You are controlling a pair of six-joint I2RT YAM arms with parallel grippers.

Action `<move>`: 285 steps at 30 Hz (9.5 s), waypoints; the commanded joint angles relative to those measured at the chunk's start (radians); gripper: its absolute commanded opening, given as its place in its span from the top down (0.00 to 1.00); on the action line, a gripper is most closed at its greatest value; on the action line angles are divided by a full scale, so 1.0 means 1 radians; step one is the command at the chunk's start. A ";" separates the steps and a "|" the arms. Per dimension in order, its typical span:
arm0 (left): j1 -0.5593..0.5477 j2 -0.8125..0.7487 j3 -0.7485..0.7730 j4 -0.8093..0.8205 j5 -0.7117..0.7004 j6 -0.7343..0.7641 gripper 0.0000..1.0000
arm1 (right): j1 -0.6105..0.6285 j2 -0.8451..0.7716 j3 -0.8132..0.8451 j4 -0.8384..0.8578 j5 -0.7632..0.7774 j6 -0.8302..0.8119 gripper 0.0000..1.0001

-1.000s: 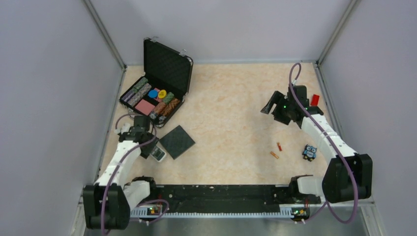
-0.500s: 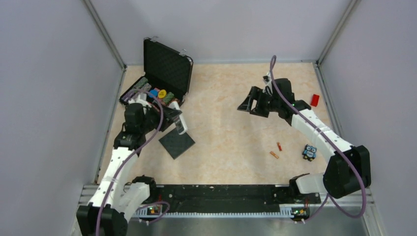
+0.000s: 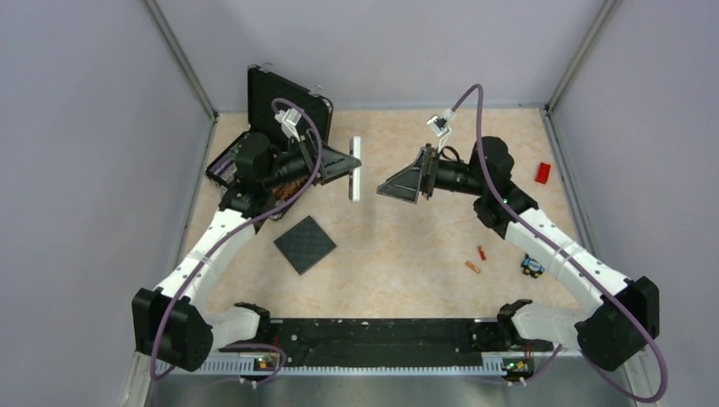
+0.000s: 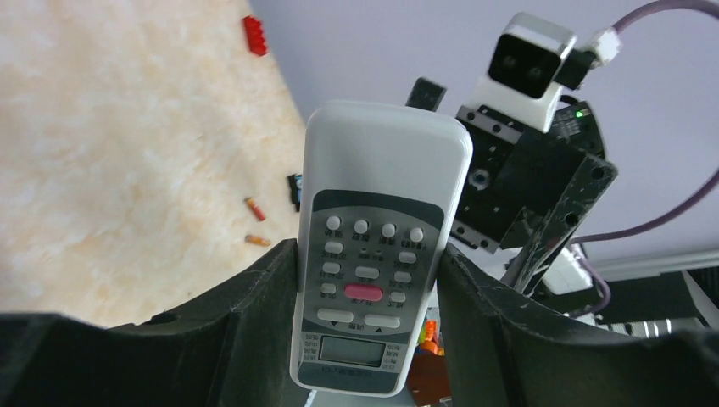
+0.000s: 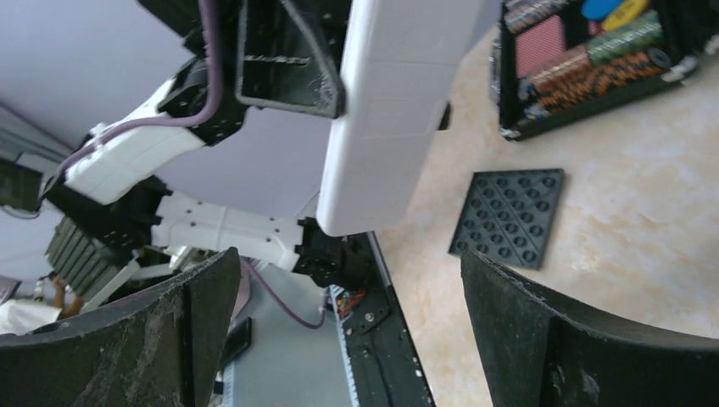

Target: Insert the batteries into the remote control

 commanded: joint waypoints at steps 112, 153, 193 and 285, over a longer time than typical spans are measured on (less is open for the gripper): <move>-0.163 -0.118 0.166 0.095 0.373 -0.027 1.00 | 0.028 -0.033 0.333 0.044 -0.468 -0.655 0.02; -0.218 -0.103 0.188 0.015 0.303 0.080 0.20 | 0.086 0.129 0.333 0.328 -0.599 -0.350 1.00; -0.194 -0.238 -0.047 -0.027 -0.318 0.174 1.00 | 0.002 0.033 0.026 0.046 0.145 0.089 0.96; -0.124 0.132 -0.037 -0.449 -0.350 0.509 1.00 | -0.080 0.477 -0.161 -0.021 0.491 0.012 1.00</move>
